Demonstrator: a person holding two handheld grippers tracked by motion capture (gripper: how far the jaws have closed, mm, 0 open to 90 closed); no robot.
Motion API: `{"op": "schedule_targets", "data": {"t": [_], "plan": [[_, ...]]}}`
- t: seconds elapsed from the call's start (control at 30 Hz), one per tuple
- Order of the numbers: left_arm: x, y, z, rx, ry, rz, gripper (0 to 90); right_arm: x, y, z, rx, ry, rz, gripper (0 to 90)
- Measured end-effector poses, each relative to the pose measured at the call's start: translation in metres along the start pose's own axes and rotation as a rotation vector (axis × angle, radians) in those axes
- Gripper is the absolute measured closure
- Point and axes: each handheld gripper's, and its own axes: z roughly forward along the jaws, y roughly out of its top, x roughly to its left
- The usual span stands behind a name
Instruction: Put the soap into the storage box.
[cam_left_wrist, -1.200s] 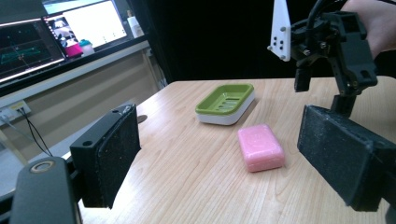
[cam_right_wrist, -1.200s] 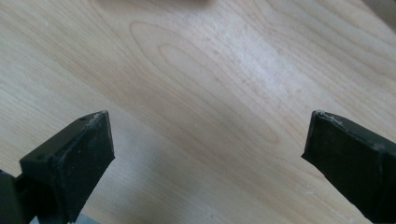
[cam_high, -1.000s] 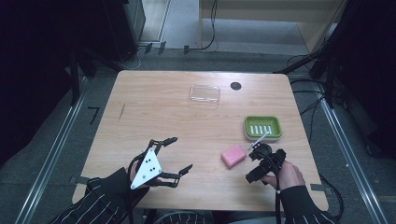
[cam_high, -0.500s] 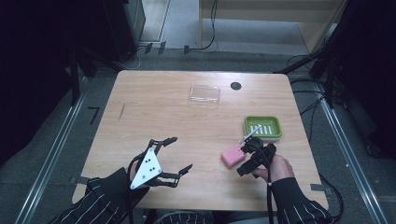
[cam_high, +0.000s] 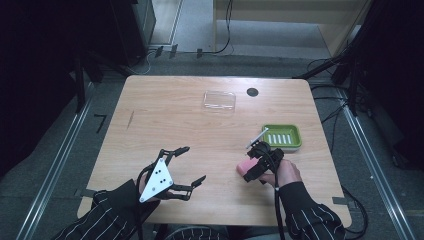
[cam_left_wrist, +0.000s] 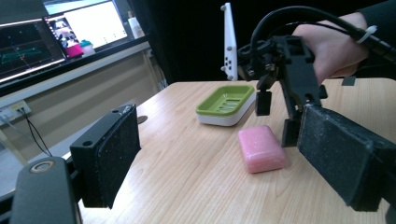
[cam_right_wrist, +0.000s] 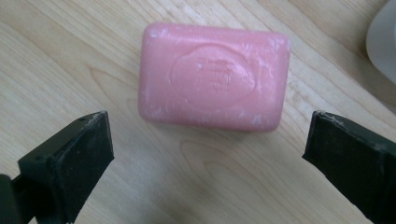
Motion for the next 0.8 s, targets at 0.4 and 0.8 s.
{"op": "schedule_targets", "data": {"t": [0.4, 0.8], "plan": [[0.0, 0.0, 0.0, 0.001, -0.001, -0.001, 13.5, 0.001, 0.014, 0.012, 0.019, -0.003, -0.014, 0.0], [0.001, 0.0, -0.001, -0.004, -0.001, -0.004, 13.6, 0.005, 0.027, 0.025, 0.041, -0.004, -0.024, 0.0]]}}
